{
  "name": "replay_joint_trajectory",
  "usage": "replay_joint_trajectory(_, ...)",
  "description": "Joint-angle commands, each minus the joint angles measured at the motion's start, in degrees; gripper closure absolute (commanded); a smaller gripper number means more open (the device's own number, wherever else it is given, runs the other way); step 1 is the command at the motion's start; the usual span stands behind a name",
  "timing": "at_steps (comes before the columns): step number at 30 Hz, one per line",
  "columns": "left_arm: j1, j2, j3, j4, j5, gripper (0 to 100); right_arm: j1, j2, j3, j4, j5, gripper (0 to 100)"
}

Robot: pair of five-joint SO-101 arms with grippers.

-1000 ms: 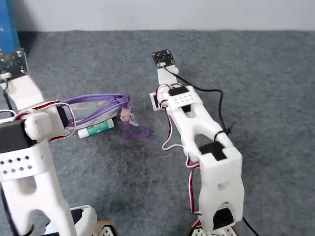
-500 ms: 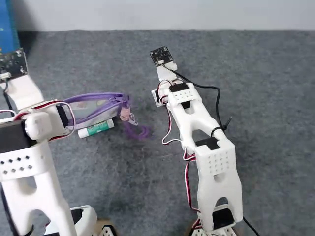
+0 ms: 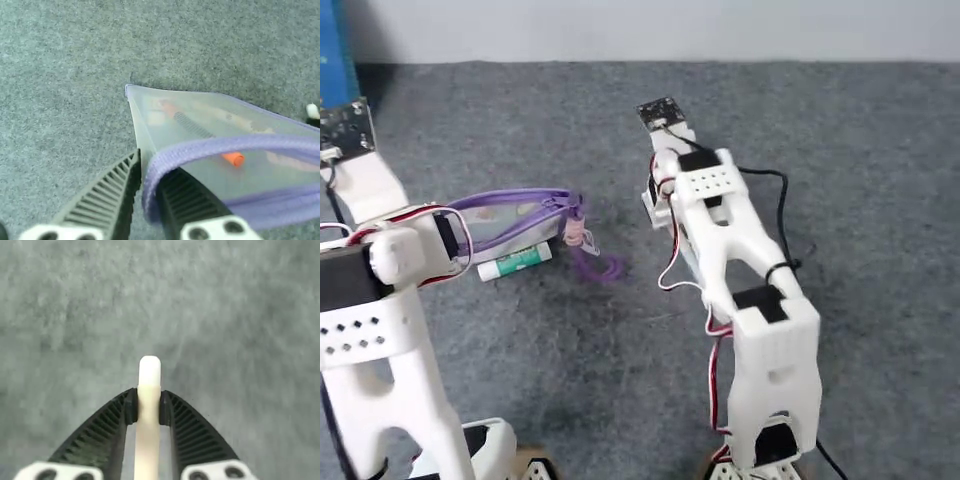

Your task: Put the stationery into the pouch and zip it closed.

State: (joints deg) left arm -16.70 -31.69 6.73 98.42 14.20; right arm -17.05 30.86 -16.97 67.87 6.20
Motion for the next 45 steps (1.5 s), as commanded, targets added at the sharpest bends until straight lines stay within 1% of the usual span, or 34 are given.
replay_joint_trajectory(1,-0.4,-0.4,-0.2,-1.1,-0.5,99,0.0,-9.9,-1.6,9.5,0.3,99.1)
replay_joint_trajectory(6,-0.3,-0.4,-0.2,-1.1,-0.5,99,-0.3,-19.5,-1.5,19.4,0.2,99.1)
replay_joint_trajectory(9,-0.3,-0.4,-0.2,-1.1,-0.4,99,-1.8,-25.4,-1.5,25.0,-0.2,99.1)
replay_joint_trajectory(13,-0.3,-0.4,-0.2,-1.1,-0.4,99,-5.8,-33.3,-1.5,29.8,-5.8,99.1)
replay_joint_trajectory(17,-0.5,-0.4,-0.2,-1.0,-0.4,99,-10.4,-41.2,-1.5,30.3,-10.5,99.1)
replay_joint_trajectory(23,-0.5,-0.4,-0.1,-1.0,-0.4,99,-16.4,-51.3,-1.5,29.1,-16.0,99.1)
replay_joint_trajectory(30,-0.5,-0.4,0.0,-0.9,-0.4,99,-20.6,-61.4,-1.5,23.1,-19.9,99.1)
replay_joint_trajectory(36,-0.5,-0.4,1.2,-1.2,-0.4,99,-25.1,-68.1,-1.5,20.1,-23.6,99.1)
replay_joint_trajectory(41,-0.5,-0.4,1.2,-1.2,-0.4,99,-25.8,-70.9,-1.0,13.8,-23.9,99.1)
replay_joint_trajectory(45,-0.5,-0.4,1.3,-1.2,-0.5,99,-25.9,-76.1,4.7,8.4,-23.9,99.1)
